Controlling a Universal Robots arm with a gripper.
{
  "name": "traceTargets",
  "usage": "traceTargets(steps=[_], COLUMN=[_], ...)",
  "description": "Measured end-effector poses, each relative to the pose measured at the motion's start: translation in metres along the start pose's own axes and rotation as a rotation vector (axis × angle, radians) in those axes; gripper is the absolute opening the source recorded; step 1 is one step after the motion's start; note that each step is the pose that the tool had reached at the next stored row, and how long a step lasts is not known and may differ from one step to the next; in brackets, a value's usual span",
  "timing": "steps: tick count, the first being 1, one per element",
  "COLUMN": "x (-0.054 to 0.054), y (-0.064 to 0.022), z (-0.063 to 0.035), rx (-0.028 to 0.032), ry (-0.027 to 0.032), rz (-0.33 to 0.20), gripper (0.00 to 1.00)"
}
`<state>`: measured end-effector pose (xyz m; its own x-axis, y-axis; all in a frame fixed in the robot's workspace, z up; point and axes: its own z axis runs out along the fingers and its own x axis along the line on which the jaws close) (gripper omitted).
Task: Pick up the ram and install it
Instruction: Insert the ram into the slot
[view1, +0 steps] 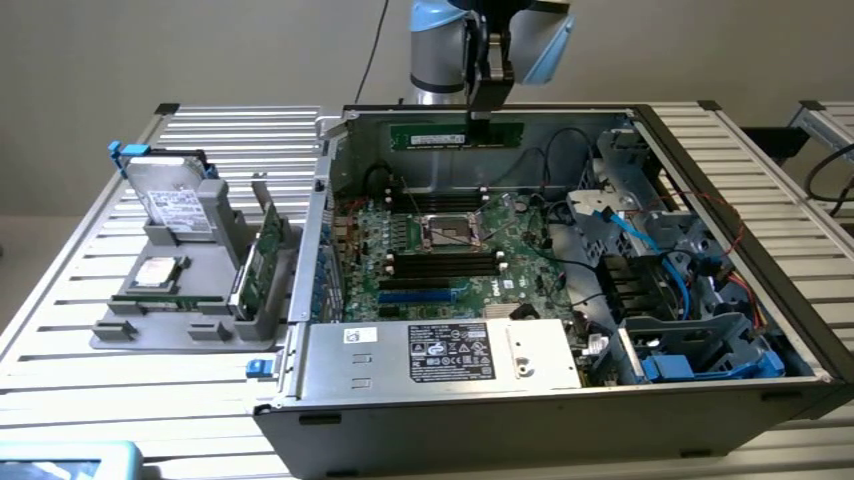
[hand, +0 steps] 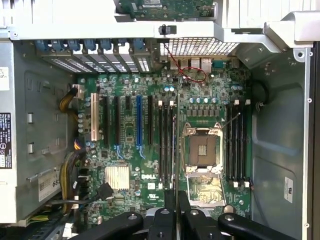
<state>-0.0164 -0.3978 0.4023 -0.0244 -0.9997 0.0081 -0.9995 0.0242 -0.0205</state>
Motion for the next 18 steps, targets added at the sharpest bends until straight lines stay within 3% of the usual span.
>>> traceTargets(steps=[11, 14, 16, 18], x=[-0.001, -0.001, -0.001, -0.001], y=[0.0010, 0.0011, 0.0010, 0.0009], z=[0.0073, 0.0120, 0.0145, 0.0174], rx=[0.0001, -0.0054, -0.0134, -0.0169], ry=[0.0004, 0.0006, 0.0007, -0.0007], rz=[0.000, 0.000, 0.000, 0.000], gripper=[0.14, 0.14, 0.14, 0.14])
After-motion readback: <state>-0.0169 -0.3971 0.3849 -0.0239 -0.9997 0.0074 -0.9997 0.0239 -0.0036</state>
